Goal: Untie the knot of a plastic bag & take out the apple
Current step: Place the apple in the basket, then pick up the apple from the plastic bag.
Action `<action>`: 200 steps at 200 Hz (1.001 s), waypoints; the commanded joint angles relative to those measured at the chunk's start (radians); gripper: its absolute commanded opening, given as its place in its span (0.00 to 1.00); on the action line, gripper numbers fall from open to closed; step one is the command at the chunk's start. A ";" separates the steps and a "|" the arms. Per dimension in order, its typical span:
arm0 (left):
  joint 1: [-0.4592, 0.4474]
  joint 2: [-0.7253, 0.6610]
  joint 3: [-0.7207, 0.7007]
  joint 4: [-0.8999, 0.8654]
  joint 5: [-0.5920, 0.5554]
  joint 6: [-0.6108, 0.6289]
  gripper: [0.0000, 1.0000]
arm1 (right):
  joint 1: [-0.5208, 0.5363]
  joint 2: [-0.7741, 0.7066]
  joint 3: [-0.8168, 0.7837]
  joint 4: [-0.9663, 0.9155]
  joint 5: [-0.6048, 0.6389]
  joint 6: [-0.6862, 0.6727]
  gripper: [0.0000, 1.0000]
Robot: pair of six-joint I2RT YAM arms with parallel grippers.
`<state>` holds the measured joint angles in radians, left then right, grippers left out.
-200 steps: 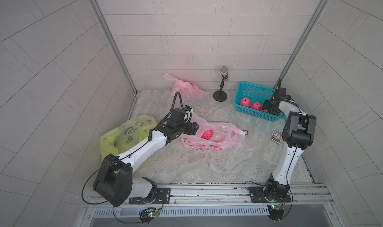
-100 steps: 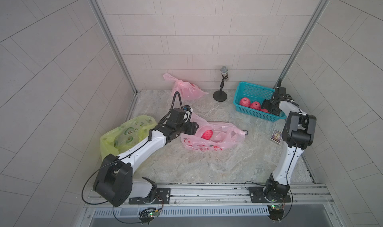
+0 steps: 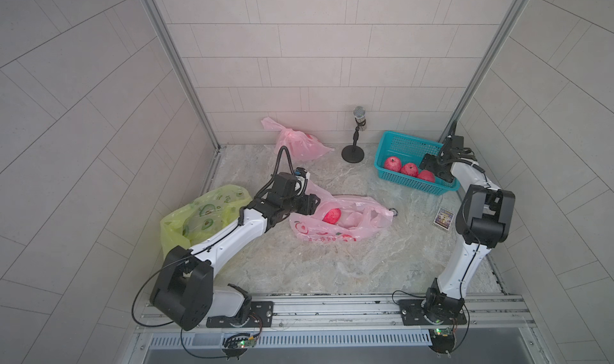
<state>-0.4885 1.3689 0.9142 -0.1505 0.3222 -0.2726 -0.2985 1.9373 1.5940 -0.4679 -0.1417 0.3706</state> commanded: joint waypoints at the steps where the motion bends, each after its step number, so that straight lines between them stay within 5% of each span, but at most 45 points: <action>1: 0.007 0.019 0.003 0.021 0.009 0.002 0.68 | 0.031 -0.103 -0.053 0.035 0.020 -0.010 0.95; 38: 0.007 0.041 0.021 0.007 -0.008 0.012 0.68 | 0.084 -0.219 -0.118 0.039 -0.039 -0.005 0.93; 74: 0.007 0.081 0.042 -0.004 -0.034 0.016 0.68 | 0.248 -0.327 -0.178 0.003 -0.085 -0.005 0.88; 151: 0.008 0.152 0.060 -0.060 -0.058 0.014 0.56 | 0.702 -0.492 -0.350 -0.084 -0.155 -0.020 0.50; 200: 0.008 0.172 0.033 -0.055 -0.087 -0.001 0.45 | 0.889 -0.443 -0.396 -0.041 -0.225 -0.013 0.42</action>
<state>-0.4881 1.5272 0.9569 -0.1936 0.2638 -0.2695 0.5480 1.4639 1.2011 -0.5182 -0.3225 0.3630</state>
